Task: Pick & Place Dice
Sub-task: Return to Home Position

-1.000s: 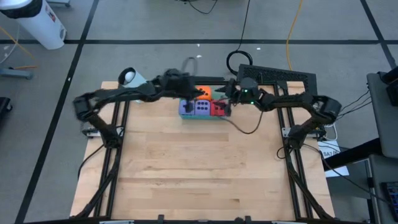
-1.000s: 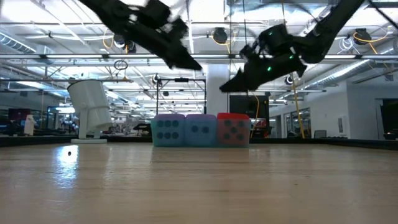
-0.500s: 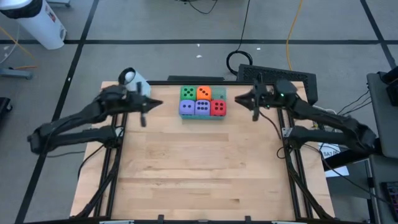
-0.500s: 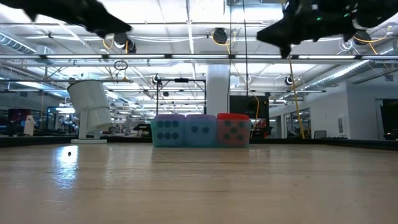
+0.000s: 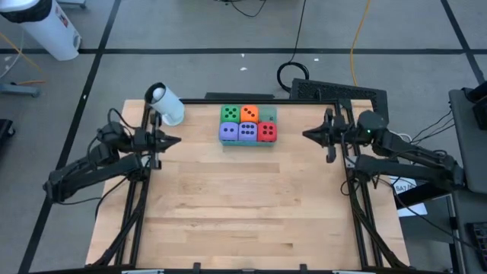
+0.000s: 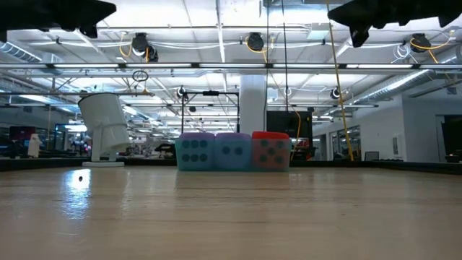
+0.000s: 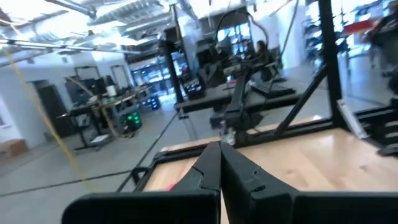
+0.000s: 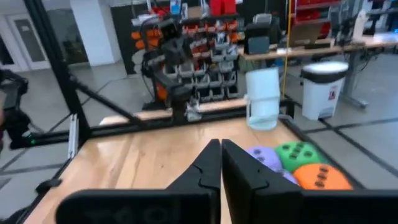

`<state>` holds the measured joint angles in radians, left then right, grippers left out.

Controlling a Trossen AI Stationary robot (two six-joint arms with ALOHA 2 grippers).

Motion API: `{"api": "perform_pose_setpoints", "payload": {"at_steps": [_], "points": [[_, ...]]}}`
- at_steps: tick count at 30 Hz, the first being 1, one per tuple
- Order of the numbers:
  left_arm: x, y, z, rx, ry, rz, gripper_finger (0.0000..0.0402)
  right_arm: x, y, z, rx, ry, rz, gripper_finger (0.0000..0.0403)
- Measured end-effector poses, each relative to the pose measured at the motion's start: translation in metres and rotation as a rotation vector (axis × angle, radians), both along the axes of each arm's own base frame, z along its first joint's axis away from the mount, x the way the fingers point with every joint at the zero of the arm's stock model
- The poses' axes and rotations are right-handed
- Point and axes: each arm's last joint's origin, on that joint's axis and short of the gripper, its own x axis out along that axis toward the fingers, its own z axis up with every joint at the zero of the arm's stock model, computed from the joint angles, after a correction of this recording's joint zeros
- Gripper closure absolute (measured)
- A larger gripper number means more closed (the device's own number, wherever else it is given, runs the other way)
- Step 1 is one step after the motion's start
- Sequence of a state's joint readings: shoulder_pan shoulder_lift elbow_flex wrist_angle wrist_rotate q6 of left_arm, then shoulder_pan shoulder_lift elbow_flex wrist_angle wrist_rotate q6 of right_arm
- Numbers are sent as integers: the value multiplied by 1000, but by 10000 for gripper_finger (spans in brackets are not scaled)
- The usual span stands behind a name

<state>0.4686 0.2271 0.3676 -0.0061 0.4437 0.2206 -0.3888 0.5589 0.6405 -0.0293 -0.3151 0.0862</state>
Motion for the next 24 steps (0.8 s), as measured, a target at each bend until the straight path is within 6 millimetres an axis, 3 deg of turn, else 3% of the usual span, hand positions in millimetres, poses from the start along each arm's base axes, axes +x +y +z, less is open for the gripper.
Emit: {"api": "perform_pose_setpoints", "payload": {"at_steps": [3,14,24], "points": [[-3,-2,-6,-26,-13,-13,401,-4,6,-11,21,11,27,402],[-2,1,-20,-108,-3,46,401,-21,19,-84,109,-51,-5,402],[-9,-2,-26,-108,0,75,401,-47,22,-97,108,-67,-142,403]]}}
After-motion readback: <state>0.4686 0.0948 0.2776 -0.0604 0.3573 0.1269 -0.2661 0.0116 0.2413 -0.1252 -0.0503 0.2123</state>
